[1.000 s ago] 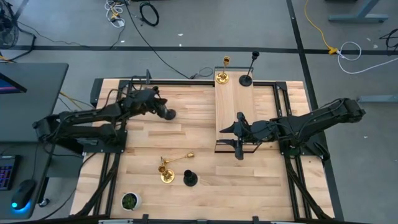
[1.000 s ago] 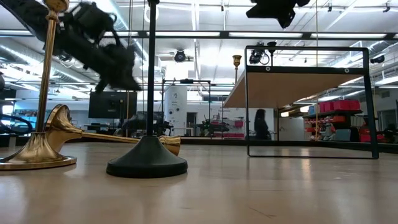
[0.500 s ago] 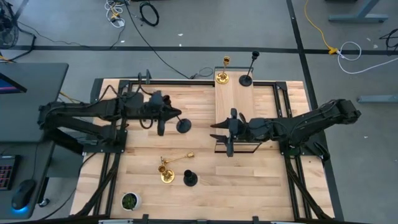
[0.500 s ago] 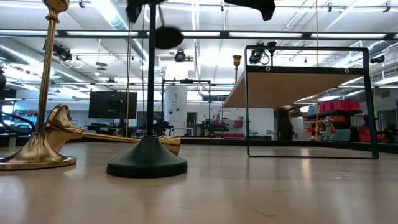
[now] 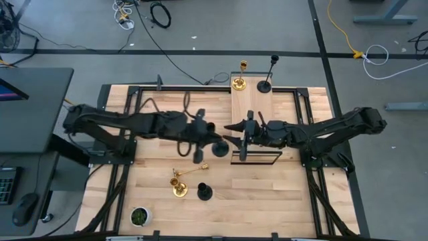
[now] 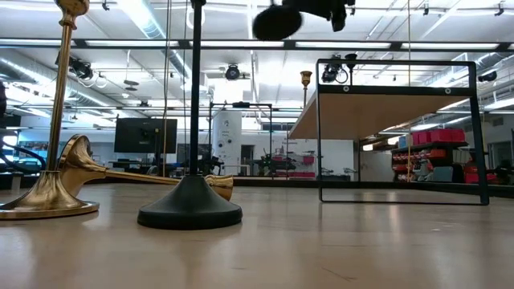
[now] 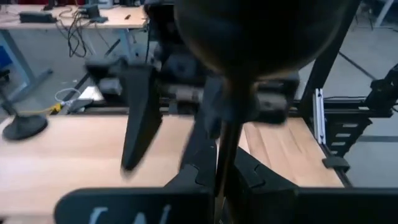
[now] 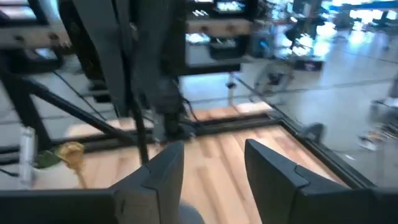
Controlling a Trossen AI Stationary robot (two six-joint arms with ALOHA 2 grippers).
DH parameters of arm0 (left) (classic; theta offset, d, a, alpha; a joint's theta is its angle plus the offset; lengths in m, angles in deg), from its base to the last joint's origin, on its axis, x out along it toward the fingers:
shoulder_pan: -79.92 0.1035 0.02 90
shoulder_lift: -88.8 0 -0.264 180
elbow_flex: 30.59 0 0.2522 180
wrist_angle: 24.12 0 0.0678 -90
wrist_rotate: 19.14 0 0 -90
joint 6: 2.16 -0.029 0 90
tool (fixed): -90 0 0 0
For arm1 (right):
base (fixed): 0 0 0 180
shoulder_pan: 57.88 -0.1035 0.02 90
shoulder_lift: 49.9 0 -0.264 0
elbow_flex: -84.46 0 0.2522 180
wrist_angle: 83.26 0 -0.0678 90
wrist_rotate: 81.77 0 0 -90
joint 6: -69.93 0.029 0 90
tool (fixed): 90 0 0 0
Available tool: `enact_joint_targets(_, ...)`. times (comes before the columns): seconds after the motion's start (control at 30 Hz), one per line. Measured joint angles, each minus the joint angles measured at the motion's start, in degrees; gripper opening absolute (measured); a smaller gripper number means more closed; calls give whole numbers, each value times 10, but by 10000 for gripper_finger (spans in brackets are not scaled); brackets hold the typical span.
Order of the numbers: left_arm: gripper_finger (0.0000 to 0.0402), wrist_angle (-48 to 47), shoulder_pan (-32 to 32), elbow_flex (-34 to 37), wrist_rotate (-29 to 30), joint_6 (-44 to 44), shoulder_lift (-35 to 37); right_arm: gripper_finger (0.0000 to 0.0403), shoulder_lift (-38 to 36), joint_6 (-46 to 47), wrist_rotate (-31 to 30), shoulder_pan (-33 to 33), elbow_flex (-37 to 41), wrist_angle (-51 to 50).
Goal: Pick & Place candle stick holders
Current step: Put the top black candleholder on the shelf aligned with the other black candleholder
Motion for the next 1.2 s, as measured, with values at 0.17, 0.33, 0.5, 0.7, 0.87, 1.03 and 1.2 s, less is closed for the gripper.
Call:
enact_joint_targets(0.17, 9, -19, 0, -46, -16, -17, -43, 168, 36, -19, 23, 0, 0, 40)
enact_joint_targets(0.33, 10, -30, 0, -55, -17, -17, -54, 167, 37, -31, 23, 0, 0, 53)
enact_joint_targets(0.5, 9, -36, 2, -56, -17, -19, -54, 145, 37, -34, 36, 0, 0, 55)
enact_joint_targets(0.7, 10, -67, 2, -56, 12, -29, -53, 111, 21, -50, 20, 0, 0, 1)
enact_joint_targets(0.87, 9, -75, 6, -56, 16, -30, -51, 100, 2, -35, 57, 1, 0, -13)
enact_joint_targets(1.03, 10, -70, 5, -56, 12, -30, -50, 102, 18, -30, 72, 1, 0, 4)
enact_joint_targets(1.2, 9, -69, 8, -55, 7, -32, -49, 104, 37, -17, 92, 1, 1, 46)
